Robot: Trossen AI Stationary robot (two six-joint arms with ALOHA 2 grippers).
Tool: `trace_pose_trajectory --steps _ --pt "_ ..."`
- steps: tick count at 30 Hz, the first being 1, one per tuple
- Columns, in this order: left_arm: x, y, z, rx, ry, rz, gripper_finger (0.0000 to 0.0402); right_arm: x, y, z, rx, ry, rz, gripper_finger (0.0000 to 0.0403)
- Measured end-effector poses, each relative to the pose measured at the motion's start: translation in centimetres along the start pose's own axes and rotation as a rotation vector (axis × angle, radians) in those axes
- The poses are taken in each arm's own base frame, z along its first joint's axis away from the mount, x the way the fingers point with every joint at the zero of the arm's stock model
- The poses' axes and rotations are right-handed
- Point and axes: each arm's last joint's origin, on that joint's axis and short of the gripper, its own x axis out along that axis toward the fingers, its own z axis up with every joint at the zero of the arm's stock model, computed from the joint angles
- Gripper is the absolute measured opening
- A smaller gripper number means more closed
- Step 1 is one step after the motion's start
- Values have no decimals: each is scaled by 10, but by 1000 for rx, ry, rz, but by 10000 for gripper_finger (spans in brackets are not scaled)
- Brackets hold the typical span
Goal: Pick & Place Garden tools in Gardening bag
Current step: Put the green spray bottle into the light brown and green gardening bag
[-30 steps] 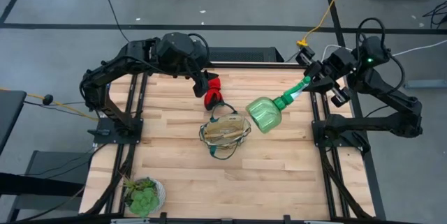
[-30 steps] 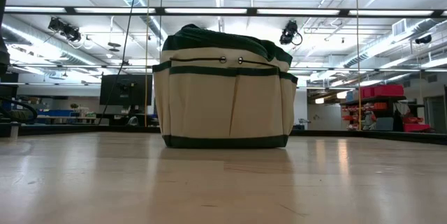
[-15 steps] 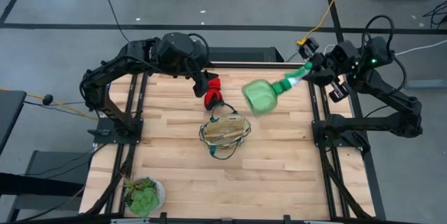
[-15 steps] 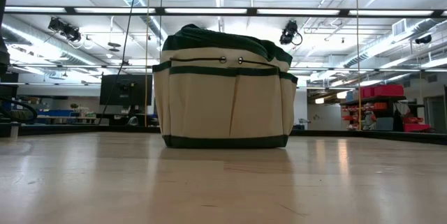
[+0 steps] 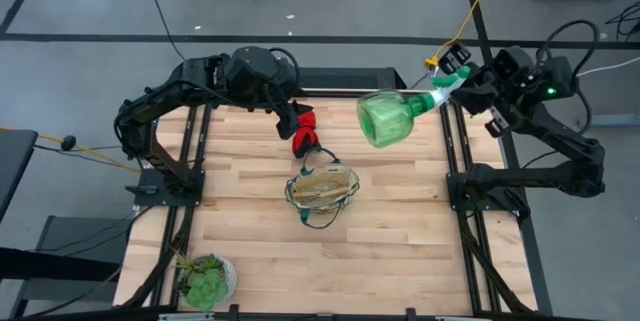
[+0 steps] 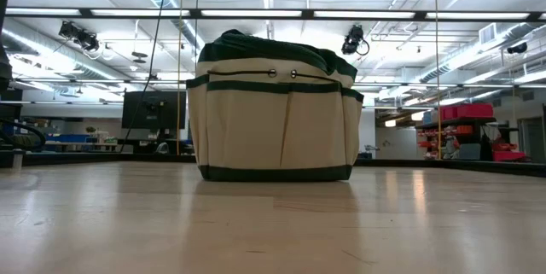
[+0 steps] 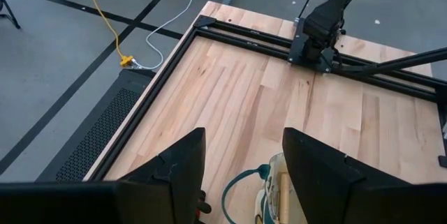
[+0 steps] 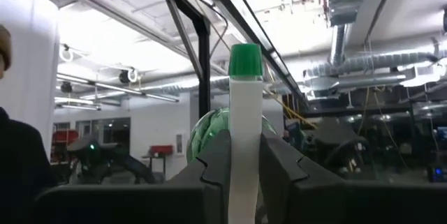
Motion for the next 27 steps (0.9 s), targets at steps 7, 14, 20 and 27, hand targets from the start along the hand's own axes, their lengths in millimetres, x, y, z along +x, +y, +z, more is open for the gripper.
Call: trace_pose_trajectory --steps 7,14,20,27 --pt "0 0 1 0 -5 0 199 2 7 13 -42 -17 17 52" --pt "0 0 1 -1 -9 -1 199 2 7 14 -39 -3 15 52" --pt "0 0 1 -1 -9 -1 199 2 3 7 -31 57 -2 52" --pt "0 0 1 -1 -8 -1 199 1 -7 -11 6 187 -55 52"
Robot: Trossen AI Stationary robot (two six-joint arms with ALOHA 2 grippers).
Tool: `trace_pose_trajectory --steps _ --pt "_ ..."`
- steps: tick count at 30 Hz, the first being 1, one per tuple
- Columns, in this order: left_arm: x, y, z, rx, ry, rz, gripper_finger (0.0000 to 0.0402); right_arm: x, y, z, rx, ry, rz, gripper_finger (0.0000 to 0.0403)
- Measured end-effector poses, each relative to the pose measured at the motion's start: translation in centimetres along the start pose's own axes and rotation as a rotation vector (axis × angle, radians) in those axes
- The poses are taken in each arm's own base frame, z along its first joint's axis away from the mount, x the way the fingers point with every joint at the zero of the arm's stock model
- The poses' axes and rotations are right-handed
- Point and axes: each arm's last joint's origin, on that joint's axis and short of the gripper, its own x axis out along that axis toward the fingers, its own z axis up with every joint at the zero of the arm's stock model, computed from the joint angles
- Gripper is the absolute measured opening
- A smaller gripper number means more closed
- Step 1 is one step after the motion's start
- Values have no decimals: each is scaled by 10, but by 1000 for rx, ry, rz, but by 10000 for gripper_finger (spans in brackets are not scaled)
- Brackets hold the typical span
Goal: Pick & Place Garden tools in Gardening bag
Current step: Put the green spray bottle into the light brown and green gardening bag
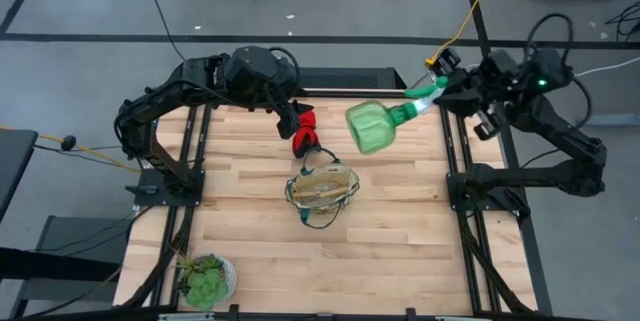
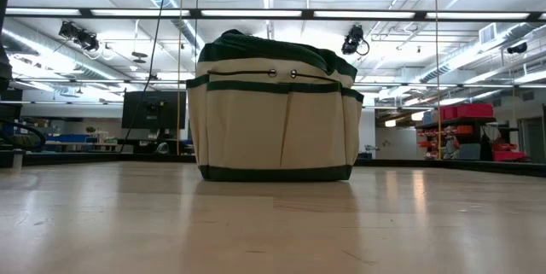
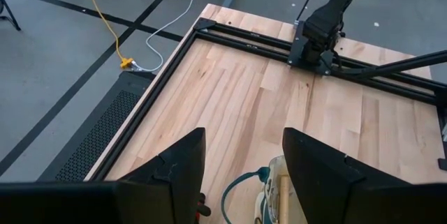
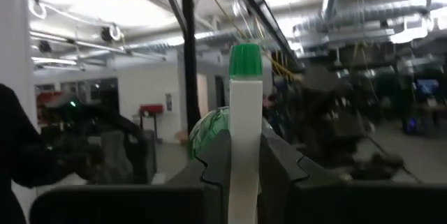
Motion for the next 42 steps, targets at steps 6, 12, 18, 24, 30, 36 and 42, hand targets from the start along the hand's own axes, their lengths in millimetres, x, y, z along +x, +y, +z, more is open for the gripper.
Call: trace_pose_trajectory --steps 6,12,18,24,30,36,42 --pt "0 0 0 0 1 0 199 4 -12 -14 22 79 -85 52" --pt "0 0 0 0 1 0 199 7 -24 -29 28 156 -194 52" --pt "0 0 0 0 1 0 199 10 -30 -35 35 184 -203 52" --pt "0 0 0 0 1 0 199 10 -33 -41 35 223 -225 52" --pt "0 0 0 0 2 0 199 7 -35 -51 38 317 -299 52" --pt "0 0 0 0 2 0 199 4 -37 -55 -3 359 -381 52" --pt "0 0 0 -6 2 0 199 3 -38 -55 -29 366 -430 52"
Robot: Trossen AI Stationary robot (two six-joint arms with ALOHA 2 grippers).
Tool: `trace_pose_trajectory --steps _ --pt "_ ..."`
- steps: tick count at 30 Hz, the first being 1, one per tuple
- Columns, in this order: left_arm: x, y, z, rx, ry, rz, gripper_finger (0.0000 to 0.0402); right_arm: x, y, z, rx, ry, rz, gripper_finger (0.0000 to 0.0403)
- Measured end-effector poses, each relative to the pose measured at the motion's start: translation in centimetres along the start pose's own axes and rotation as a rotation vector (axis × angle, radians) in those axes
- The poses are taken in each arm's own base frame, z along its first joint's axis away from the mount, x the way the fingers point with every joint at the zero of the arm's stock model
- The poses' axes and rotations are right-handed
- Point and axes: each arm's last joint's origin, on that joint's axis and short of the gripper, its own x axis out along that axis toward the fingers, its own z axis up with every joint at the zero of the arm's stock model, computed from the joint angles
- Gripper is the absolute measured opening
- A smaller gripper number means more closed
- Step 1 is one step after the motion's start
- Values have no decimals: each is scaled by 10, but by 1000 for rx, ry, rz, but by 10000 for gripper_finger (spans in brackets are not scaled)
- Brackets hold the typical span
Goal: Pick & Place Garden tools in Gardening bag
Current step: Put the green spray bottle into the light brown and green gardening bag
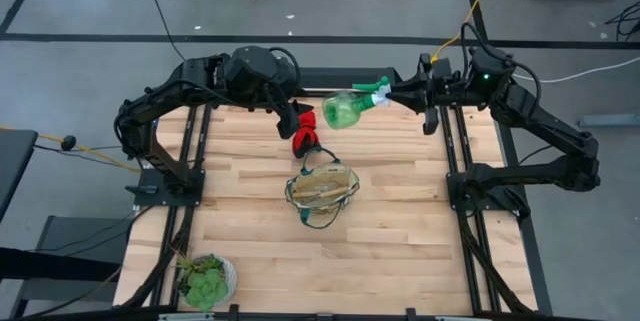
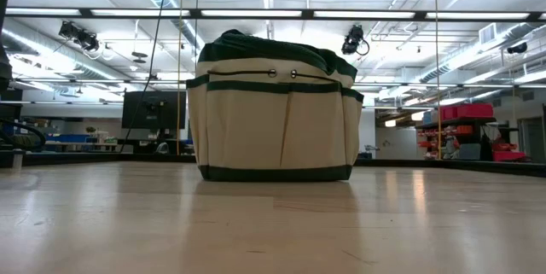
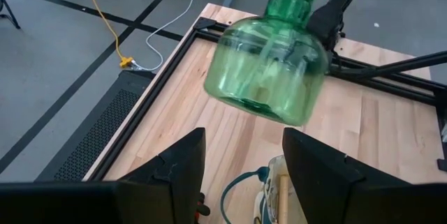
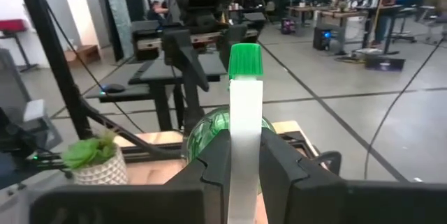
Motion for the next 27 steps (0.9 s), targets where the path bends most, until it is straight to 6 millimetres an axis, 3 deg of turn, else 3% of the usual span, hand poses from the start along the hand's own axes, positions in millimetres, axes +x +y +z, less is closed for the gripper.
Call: trace_pose_trajectory --steps 13,21,27 --pt "-2 0 -1 -12 2 0 199 1 4 -8 -31 80 -16 52" --pt "-36 5 -3 -24 -37 -43 174 4 10 -9 -54 86 3 52" --pt "-59 10 -3 -32 -84 -75 119 6 17 -10 -68 95 37 52"
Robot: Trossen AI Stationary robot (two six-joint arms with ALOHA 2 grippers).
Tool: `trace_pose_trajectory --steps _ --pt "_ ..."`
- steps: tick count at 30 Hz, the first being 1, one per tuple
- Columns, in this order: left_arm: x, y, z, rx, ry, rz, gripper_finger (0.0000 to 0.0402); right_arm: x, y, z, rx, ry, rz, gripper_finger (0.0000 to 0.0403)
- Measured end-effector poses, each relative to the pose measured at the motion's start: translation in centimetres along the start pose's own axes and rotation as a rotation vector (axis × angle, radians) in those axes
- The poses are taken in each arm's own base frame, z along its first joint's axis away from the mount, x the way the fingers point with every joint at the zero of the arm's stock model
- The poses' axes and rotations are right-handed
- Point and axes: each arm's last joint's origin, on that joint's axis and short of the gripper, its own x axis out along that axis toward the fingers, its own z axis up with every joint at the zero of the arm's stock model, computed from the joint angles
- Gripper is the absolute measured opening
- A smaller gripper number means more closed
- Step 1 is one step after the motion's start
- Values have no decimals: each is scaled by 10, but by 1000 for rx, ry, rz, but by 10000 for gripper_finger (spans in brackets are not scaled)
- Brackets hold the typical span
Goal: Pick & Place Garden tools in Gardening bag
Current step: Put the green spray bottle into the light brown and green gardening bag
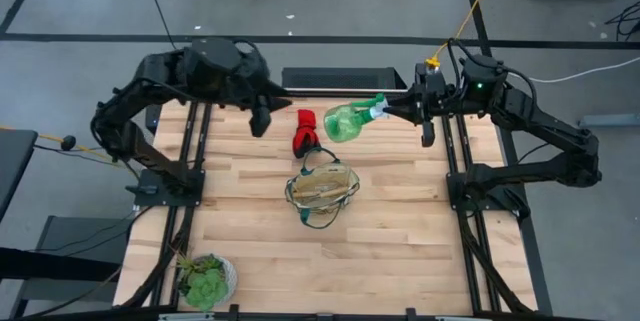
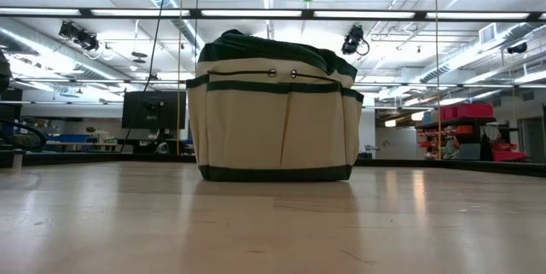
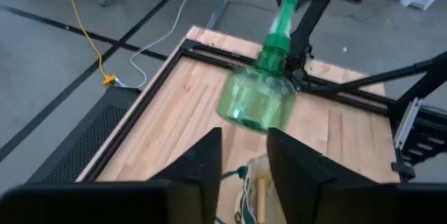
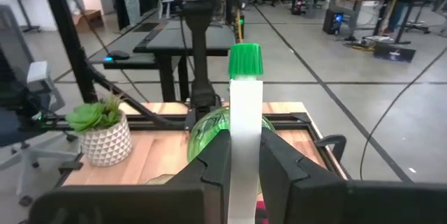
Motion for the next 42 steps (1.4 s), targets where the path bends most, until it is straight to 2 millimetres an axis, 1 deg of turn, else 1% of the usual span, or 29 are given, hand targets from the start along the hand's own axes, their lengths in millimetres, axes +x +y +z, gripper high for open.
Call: trace_pose_trajectory --steps 2,9,11,13,16,21,24,29,36,42 --pt "-10 2 -2 -1 5 -2 96 1 2 0 -9 3 -1 52" --pt "-46 6 -3 20 -77 -24 13 7 9 -1 -19 19 -11 52" --pt "-54 7 -3 33 -97 -25 6 10 12 -2 -18 26 7 52" --pt "-62 8 -4 33 -114 -22 8 14 13 -3 -19 34 13 52" --pt "-71 9 -5 29 -133 -10 6 17 16 -4 -22 40 11 52" --pt "-72 10 -6 19 -136 -10 5 20 19 -4 -24 42 -5 52" --pt "-71 10 -8 21 -113 -7 4 22 20 1 -30 26 -29 52" --pt "-70 10 -11 37 -76 -1 4 26 19 20 -1 6 -25 52" --pt "-70 10 -11 32 -79 -2 5 38 15 40 32 74 -17 52" --pt "-70 10 -11 40 -78 -4 3 43 14 54 39 94 9 52"
